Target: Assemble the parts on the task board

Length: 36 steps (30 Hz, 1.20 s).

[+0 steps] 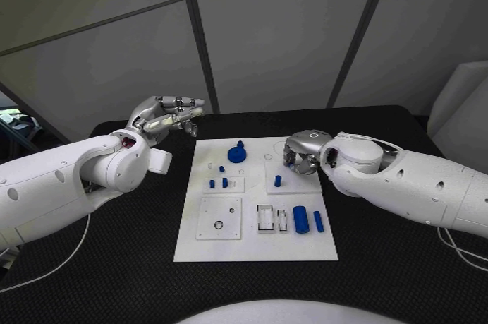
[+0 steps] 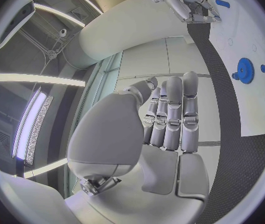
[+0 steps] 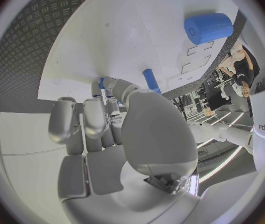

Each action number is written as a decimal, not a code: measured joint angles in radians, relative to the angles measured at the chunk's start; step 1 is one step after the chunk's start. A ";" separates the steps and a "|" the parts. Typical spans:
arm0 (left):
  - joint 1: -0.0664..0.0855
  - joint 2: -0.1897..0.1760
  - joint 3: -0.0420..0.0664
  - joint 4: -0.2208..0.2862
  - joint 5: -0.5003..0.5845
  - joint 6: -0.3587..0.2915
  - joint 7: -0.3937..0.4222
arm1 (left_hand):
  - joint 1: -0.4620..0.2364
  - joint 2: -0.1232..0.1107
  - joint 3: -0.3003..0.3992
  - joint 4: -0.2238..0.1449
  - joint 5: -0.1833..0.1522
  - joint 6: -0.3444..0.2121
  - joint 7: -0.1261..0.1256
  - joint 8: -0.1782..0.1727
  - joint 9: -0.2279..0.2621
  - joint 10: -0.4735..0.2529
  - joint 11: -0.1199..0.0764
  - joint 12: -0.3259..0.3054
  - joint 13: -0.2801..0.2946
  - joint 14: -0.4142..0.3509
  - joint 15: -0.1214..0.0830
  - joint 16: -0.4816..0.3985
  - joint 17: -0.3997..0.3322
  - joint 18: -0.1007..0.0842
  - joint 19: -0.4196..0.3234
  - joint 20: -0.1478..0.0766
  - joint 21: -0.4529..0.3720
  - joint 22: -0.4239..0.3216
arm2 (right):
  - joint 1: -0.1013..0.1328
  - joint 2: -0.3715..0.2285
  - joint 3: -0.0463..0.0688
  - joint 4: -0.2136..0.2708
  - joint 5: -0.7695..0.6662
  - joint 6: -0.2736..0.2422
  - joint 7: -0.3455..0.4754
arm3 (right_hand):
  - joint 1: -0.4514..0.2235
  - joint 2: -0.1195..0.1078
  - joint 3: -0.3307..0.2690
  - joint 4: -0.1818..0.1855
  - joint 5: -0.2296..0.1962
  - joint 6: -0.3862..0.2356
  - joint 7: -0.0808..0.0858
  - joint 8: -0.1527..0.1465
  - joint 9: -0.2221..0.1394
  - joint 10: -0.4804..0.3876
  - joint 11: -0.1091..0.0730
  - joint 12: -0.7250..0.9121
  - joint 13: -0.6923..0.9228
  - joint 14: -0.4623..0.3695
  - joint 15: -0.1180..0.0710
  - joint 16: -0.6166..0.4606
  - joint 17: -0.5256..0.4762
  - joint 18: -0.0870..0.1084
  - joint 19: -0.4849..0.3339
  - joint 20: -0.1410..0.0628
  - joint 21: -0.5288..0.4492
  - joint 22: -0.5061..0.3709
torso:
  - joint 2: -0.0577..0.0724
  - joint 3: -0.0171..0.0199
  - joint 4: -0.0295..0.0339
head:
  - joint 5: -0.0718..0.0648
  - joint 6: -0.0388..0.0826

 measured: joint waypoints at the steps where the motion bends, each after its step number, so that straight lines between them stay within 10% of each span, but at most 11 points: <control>1: 0.000 0.000 0.000 -0.001 0.000 0.000 -0.001 | 0.000 0.000 0.000 0.000 0.000 0.000 0.000 0.000 0.000 0.000 0.000 0.000 0.000 0.000 0.000 0.000 0.000 0.000 0.000 0.000 0.000 0.000 | -0.001 -0.001 0.000 0.003 -0.003 -0.002 -0.003 | 0.000 0.000 0.002 -0.002 0.000 0.000 0.000 0.000 0.000 0.002 0.002 0.000 0.000 0.000 0.000 0.002 0.000 0.000 0.000 0.000 0.000 0.001 | 0.000 0.0000 0.0000 | 0.000 0.001; 25: 0.000 0.003 0.000 -0.018 0.001 0.002 -0.016 | 0.005 0.005 -0.006 -0.006 0.000 -0.007 0.007 0.000 -0.002 -0.020 0.013 0.008 0.002 -0.007 0.007 -0.009 -0.006 0.000 -0.004 0.004 -0.008 -0.006 | -0.005 -0.124 0.012 0.204 -0.033 -0.127 -0.053 | -0.006 -0.006 0.027 -0.013 0.011 -0.004 0.004 -0.004 0.000 0.003 0.003 -0.017 -0.002 0.000 0.000 0.021 0.003 -0.016 0.011 0.004 0.032 0.010 | -0.002 0.0001 -0.0006 | 0.004 0.016; 36: -0.003 0.018 -0.001 -0.024 0.002 0.004 -0.018 | 0.005 0.005 -0.008 -0.008 0.000 -0.007 0.007 0.000 -0.002 -0.024 0.010 0.008 0.002 -0.007 0.007 -0.014 -0.008 0.000 -0.004 0.004 -0.008 -0.006 | -0.004 -0.092 0.022 0.313 0.006 -0.168 -0.049 | -0.006 -0.006 0.039 -0.020 0.020 -0.004 0.004 -0.008 -0.001 0.003 0.003 -0.021 -0.001 0.000 0.000 0.028 0.003 -0.015 0.014 0.007 0.039 0.009 | -0.002 -0.0008 0.0000 | 0.040 0.017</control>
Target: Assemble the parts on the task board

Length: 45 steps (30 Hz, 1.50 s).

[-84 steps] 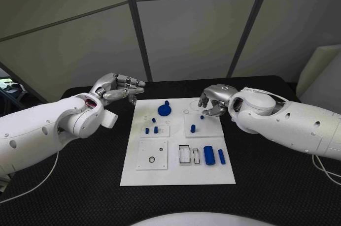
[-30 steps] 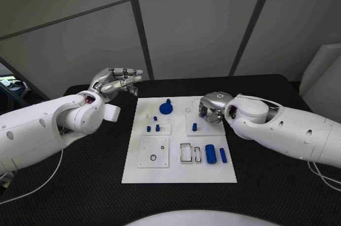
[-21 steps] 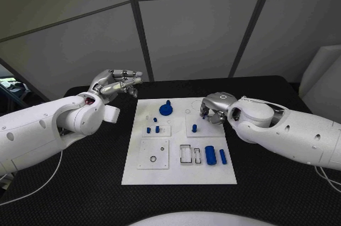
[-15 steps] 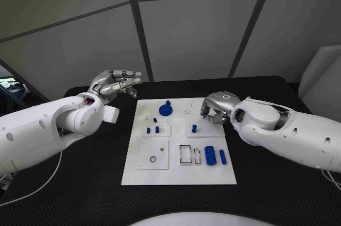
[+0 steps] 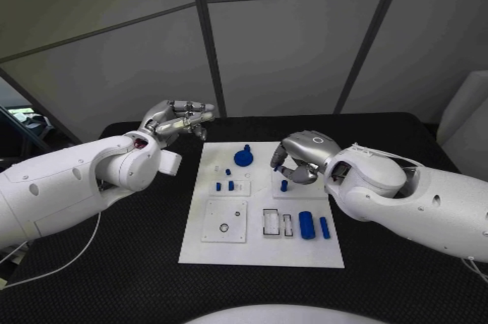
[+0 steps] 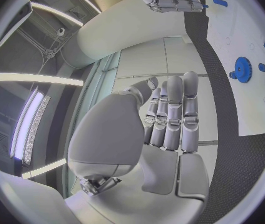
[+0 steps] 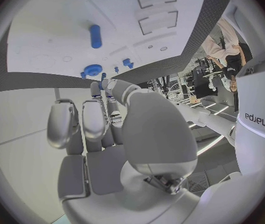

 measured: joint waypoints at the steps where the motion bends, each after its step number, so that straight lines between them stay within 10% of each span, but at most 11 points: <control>1: 0.000 0.002 0.000 0.000 0.000 0.000 0.000 | 0.000 0.000 0.000 0.000 0.000 0.000 0.000 0.000 0.000 -0.002 0.002 0.000 0.000 0.000 0.000 0.000 0.000 0.000 0.000 0.000 -0.004 -0.001 | 0.000 0.009 0.000 0.004 0.004 -0.001 0.001 | -0.003 -0.003 0.000 0.000 0.003 0.000 0.000 0.000 0.000 0.000 0.000 0.000 0.000 0.000 0.000 0.000 0.000 0.000 0.000 0.000 0.000 0.000 | 0.000 -0.0003 0.0006 | 0.005 -0.002; 27: 0.000 0.041 -0.002 -0.005 0.001 0.005 -0.006 | -0.004 0.004 -0.006 0.000 0.000 -0.006 0.005 0.000 -0.001 -0.011 0.007 0.006 0.001 -0.004 0.004 -0.004 -0.003 0.000 -0.004 0.004 -0.007 -0.004 | -0.062 0.218 -0.058 -0.087 0.062 0.030 0.049 | -0.016 -0.008 0.001 0.000 0.005 -0.007 0.007 -0.005 -0.001 0.000 0.000 -0.006 0.000 0.000 0.000 0.006 0.001 0.000 0.000 0.000 0.004 0.000 | 0.003 -0.0017 0.0014 | 0.123 -0.060; 45: 0.000 0.050 -0.002 -0.008 0.001 0.005 -0.007 | -0.004 0.004 -0.005 0.000 0.000 -0.016 0.009 0.000 -0.002 -0.016 0.009 0.009 0.001 -0.004 0.004 -0.006 -0.004 0.000 -0.004 0.004 -0.007 -0.005 | -0.072 0.235 -0.066 -0.107 0.047 0.087 0.051 | -0.018 -0.010 0.001 0.000 0.005 -0.008 0.006 -0.005 -0.001 0.000 0.000 -0.008 0.001 0.000 0.000 0.006 0.001 0.000 0.000 0.000 0.004 0.000 | 0.002 -0.0014 -0.0002 | 0.141 -0.078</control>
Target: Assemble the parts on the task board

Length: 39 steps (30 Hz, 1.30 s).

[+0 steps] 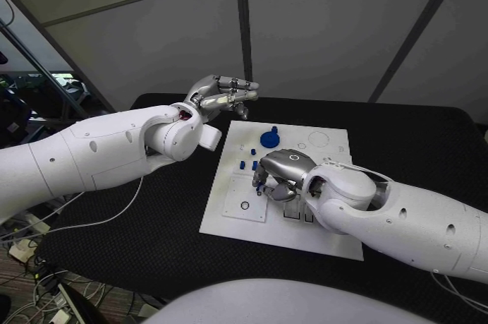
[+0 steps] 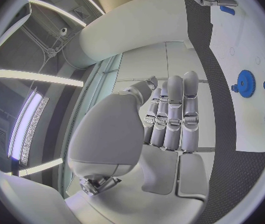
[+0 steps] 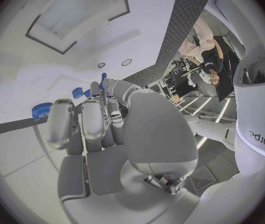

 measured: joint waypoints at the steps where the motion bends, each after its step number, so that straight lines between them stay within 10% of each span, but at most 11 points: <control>1: 0.000 0.000 0.000 0.000 0.000 0.000 0.000 | 0.000 0.000 0.000 0.000 0.000 0.000 0.000 0.000 0.000 0.000 0.000 0.000 0.000 0.000 0.000 0.000 0.000 0.000 0.000 0.000 0.000 0.000 | 0.000 0.001 0.000 -0.001 -0.002 0.003 -0.001 | -0.001 -0.001 0.000 0.000 0.000 0.000 0.000 0.000 0.000 0.000 0.000 0.000 0.001 0.000 0.000 0.000 0.000 0.000 0.000 0.000 0.000 0.000 | 0.000 0.0000 0.0000 | 0.000 0.000; 39: 0.000 0.003 0.000 -0.005 0.000 0.004 -0.003 | 0.000 0.000 0.000 0.000 0.000 0.000 0.000 0.000 0.000 0.000 0.000 0.004 0.000 0.000 0.000 0.000 -0.001 0.000 0.000 0.000 -0.004 -0.001 | -0.008 0.013 -0.004 -0.020 -0.031 0.050 -0.012 | -0.007 0.001 -0.001 0.001 -0.003 0.001 0.001 0.000 0.001 0.000 0.000 -0.004 0.001 0.000 0.000 0.004 0.001 0.000 0.000 0.000 0.004 0.000 | -0.001 0.0003 0.0002 | 0.006 -0.013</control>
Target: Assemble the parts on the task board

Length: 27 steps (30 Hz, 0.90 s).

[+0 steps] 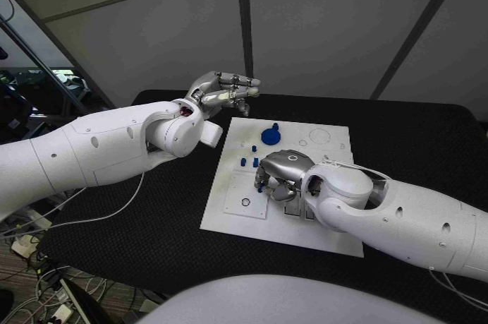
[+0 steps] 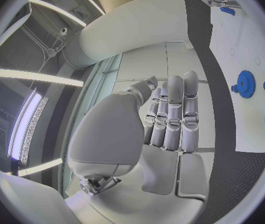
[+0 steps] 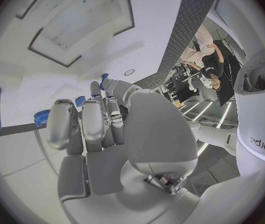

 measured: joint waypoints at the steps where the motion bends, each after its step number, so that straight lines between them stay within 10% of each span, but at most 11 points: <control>1: 0.000 0.000 0.000 -0.001 0.000 0.000 0.000 | 0.000 0.000 0.000 0.000 0.000 0.000 0.000 0.000 0.000 0.000 0.000 0.000 0.000 0.000 0.000 0.000 0.000 0.000 0.000 0.000 0.000 0.000 | 0.000 0.000 0.000 0.001 0.000 0.001 0.000 | 0.000 0.000 0.000 0.000 0.000 0.000 0.000 0.000 0.000 0.000 0.000 0.000 0.000 0.000 0.000 0.000 0.000 0.000 0.000 0.000 0.000 0.000 | 0.000 0.0000 0.0000 | 0.000 0.000; 16: 0.000 0.001 0.000 -0.004 0.000 0.003 -0.002 | 0.000 0.000 0.000 0.000 0.000 0.000 0.000 0.000 0.000 0.000 0.000 0.000 0.000 0.000 0.000 0.000 0.000 0.000 0.000 0.000 0.000 0.000 | 0.001 0.003 0.000 -0.001 -0.006 0.006 -0.005 | -0.007 0.004 -0.019 0.001 0.000 0.000 0.000 0.000 0.001 0.007 -0.007 -0.004 0.002 0.000 0.000 0.000 -0.003 0.000 0.000 0.000 0.000 0.000 | 0.001 0.0000 -0.0001 | -0.002 -0.002; 27: 0.000 0.002 0.000 -0.008 0.000 0.006 -0.005 | 0.000 0.000 -0.003 -0.003 0.000 -0.004 0.004 0.000 0.000 -0.004 0.004 0.000 0.000 0.000 0.000 0.000 0.000 0.000 0.000 0.000 0.000 0.000 | 0.008 0.002 -0.036 0.007 -0.003 -0.013 0.002 | -0.055 -0.018 -0.084 0.025 0.021 -0.041 0.020 -0.029 -0.007 -0.045 0.004 -0.033 -0.003 0.000 0.015 0.008 -0.015 0.000 -0.013 0.013 -0.008 0.000 | 0.001 0.0001 -0.0001 | -0.001 -0.007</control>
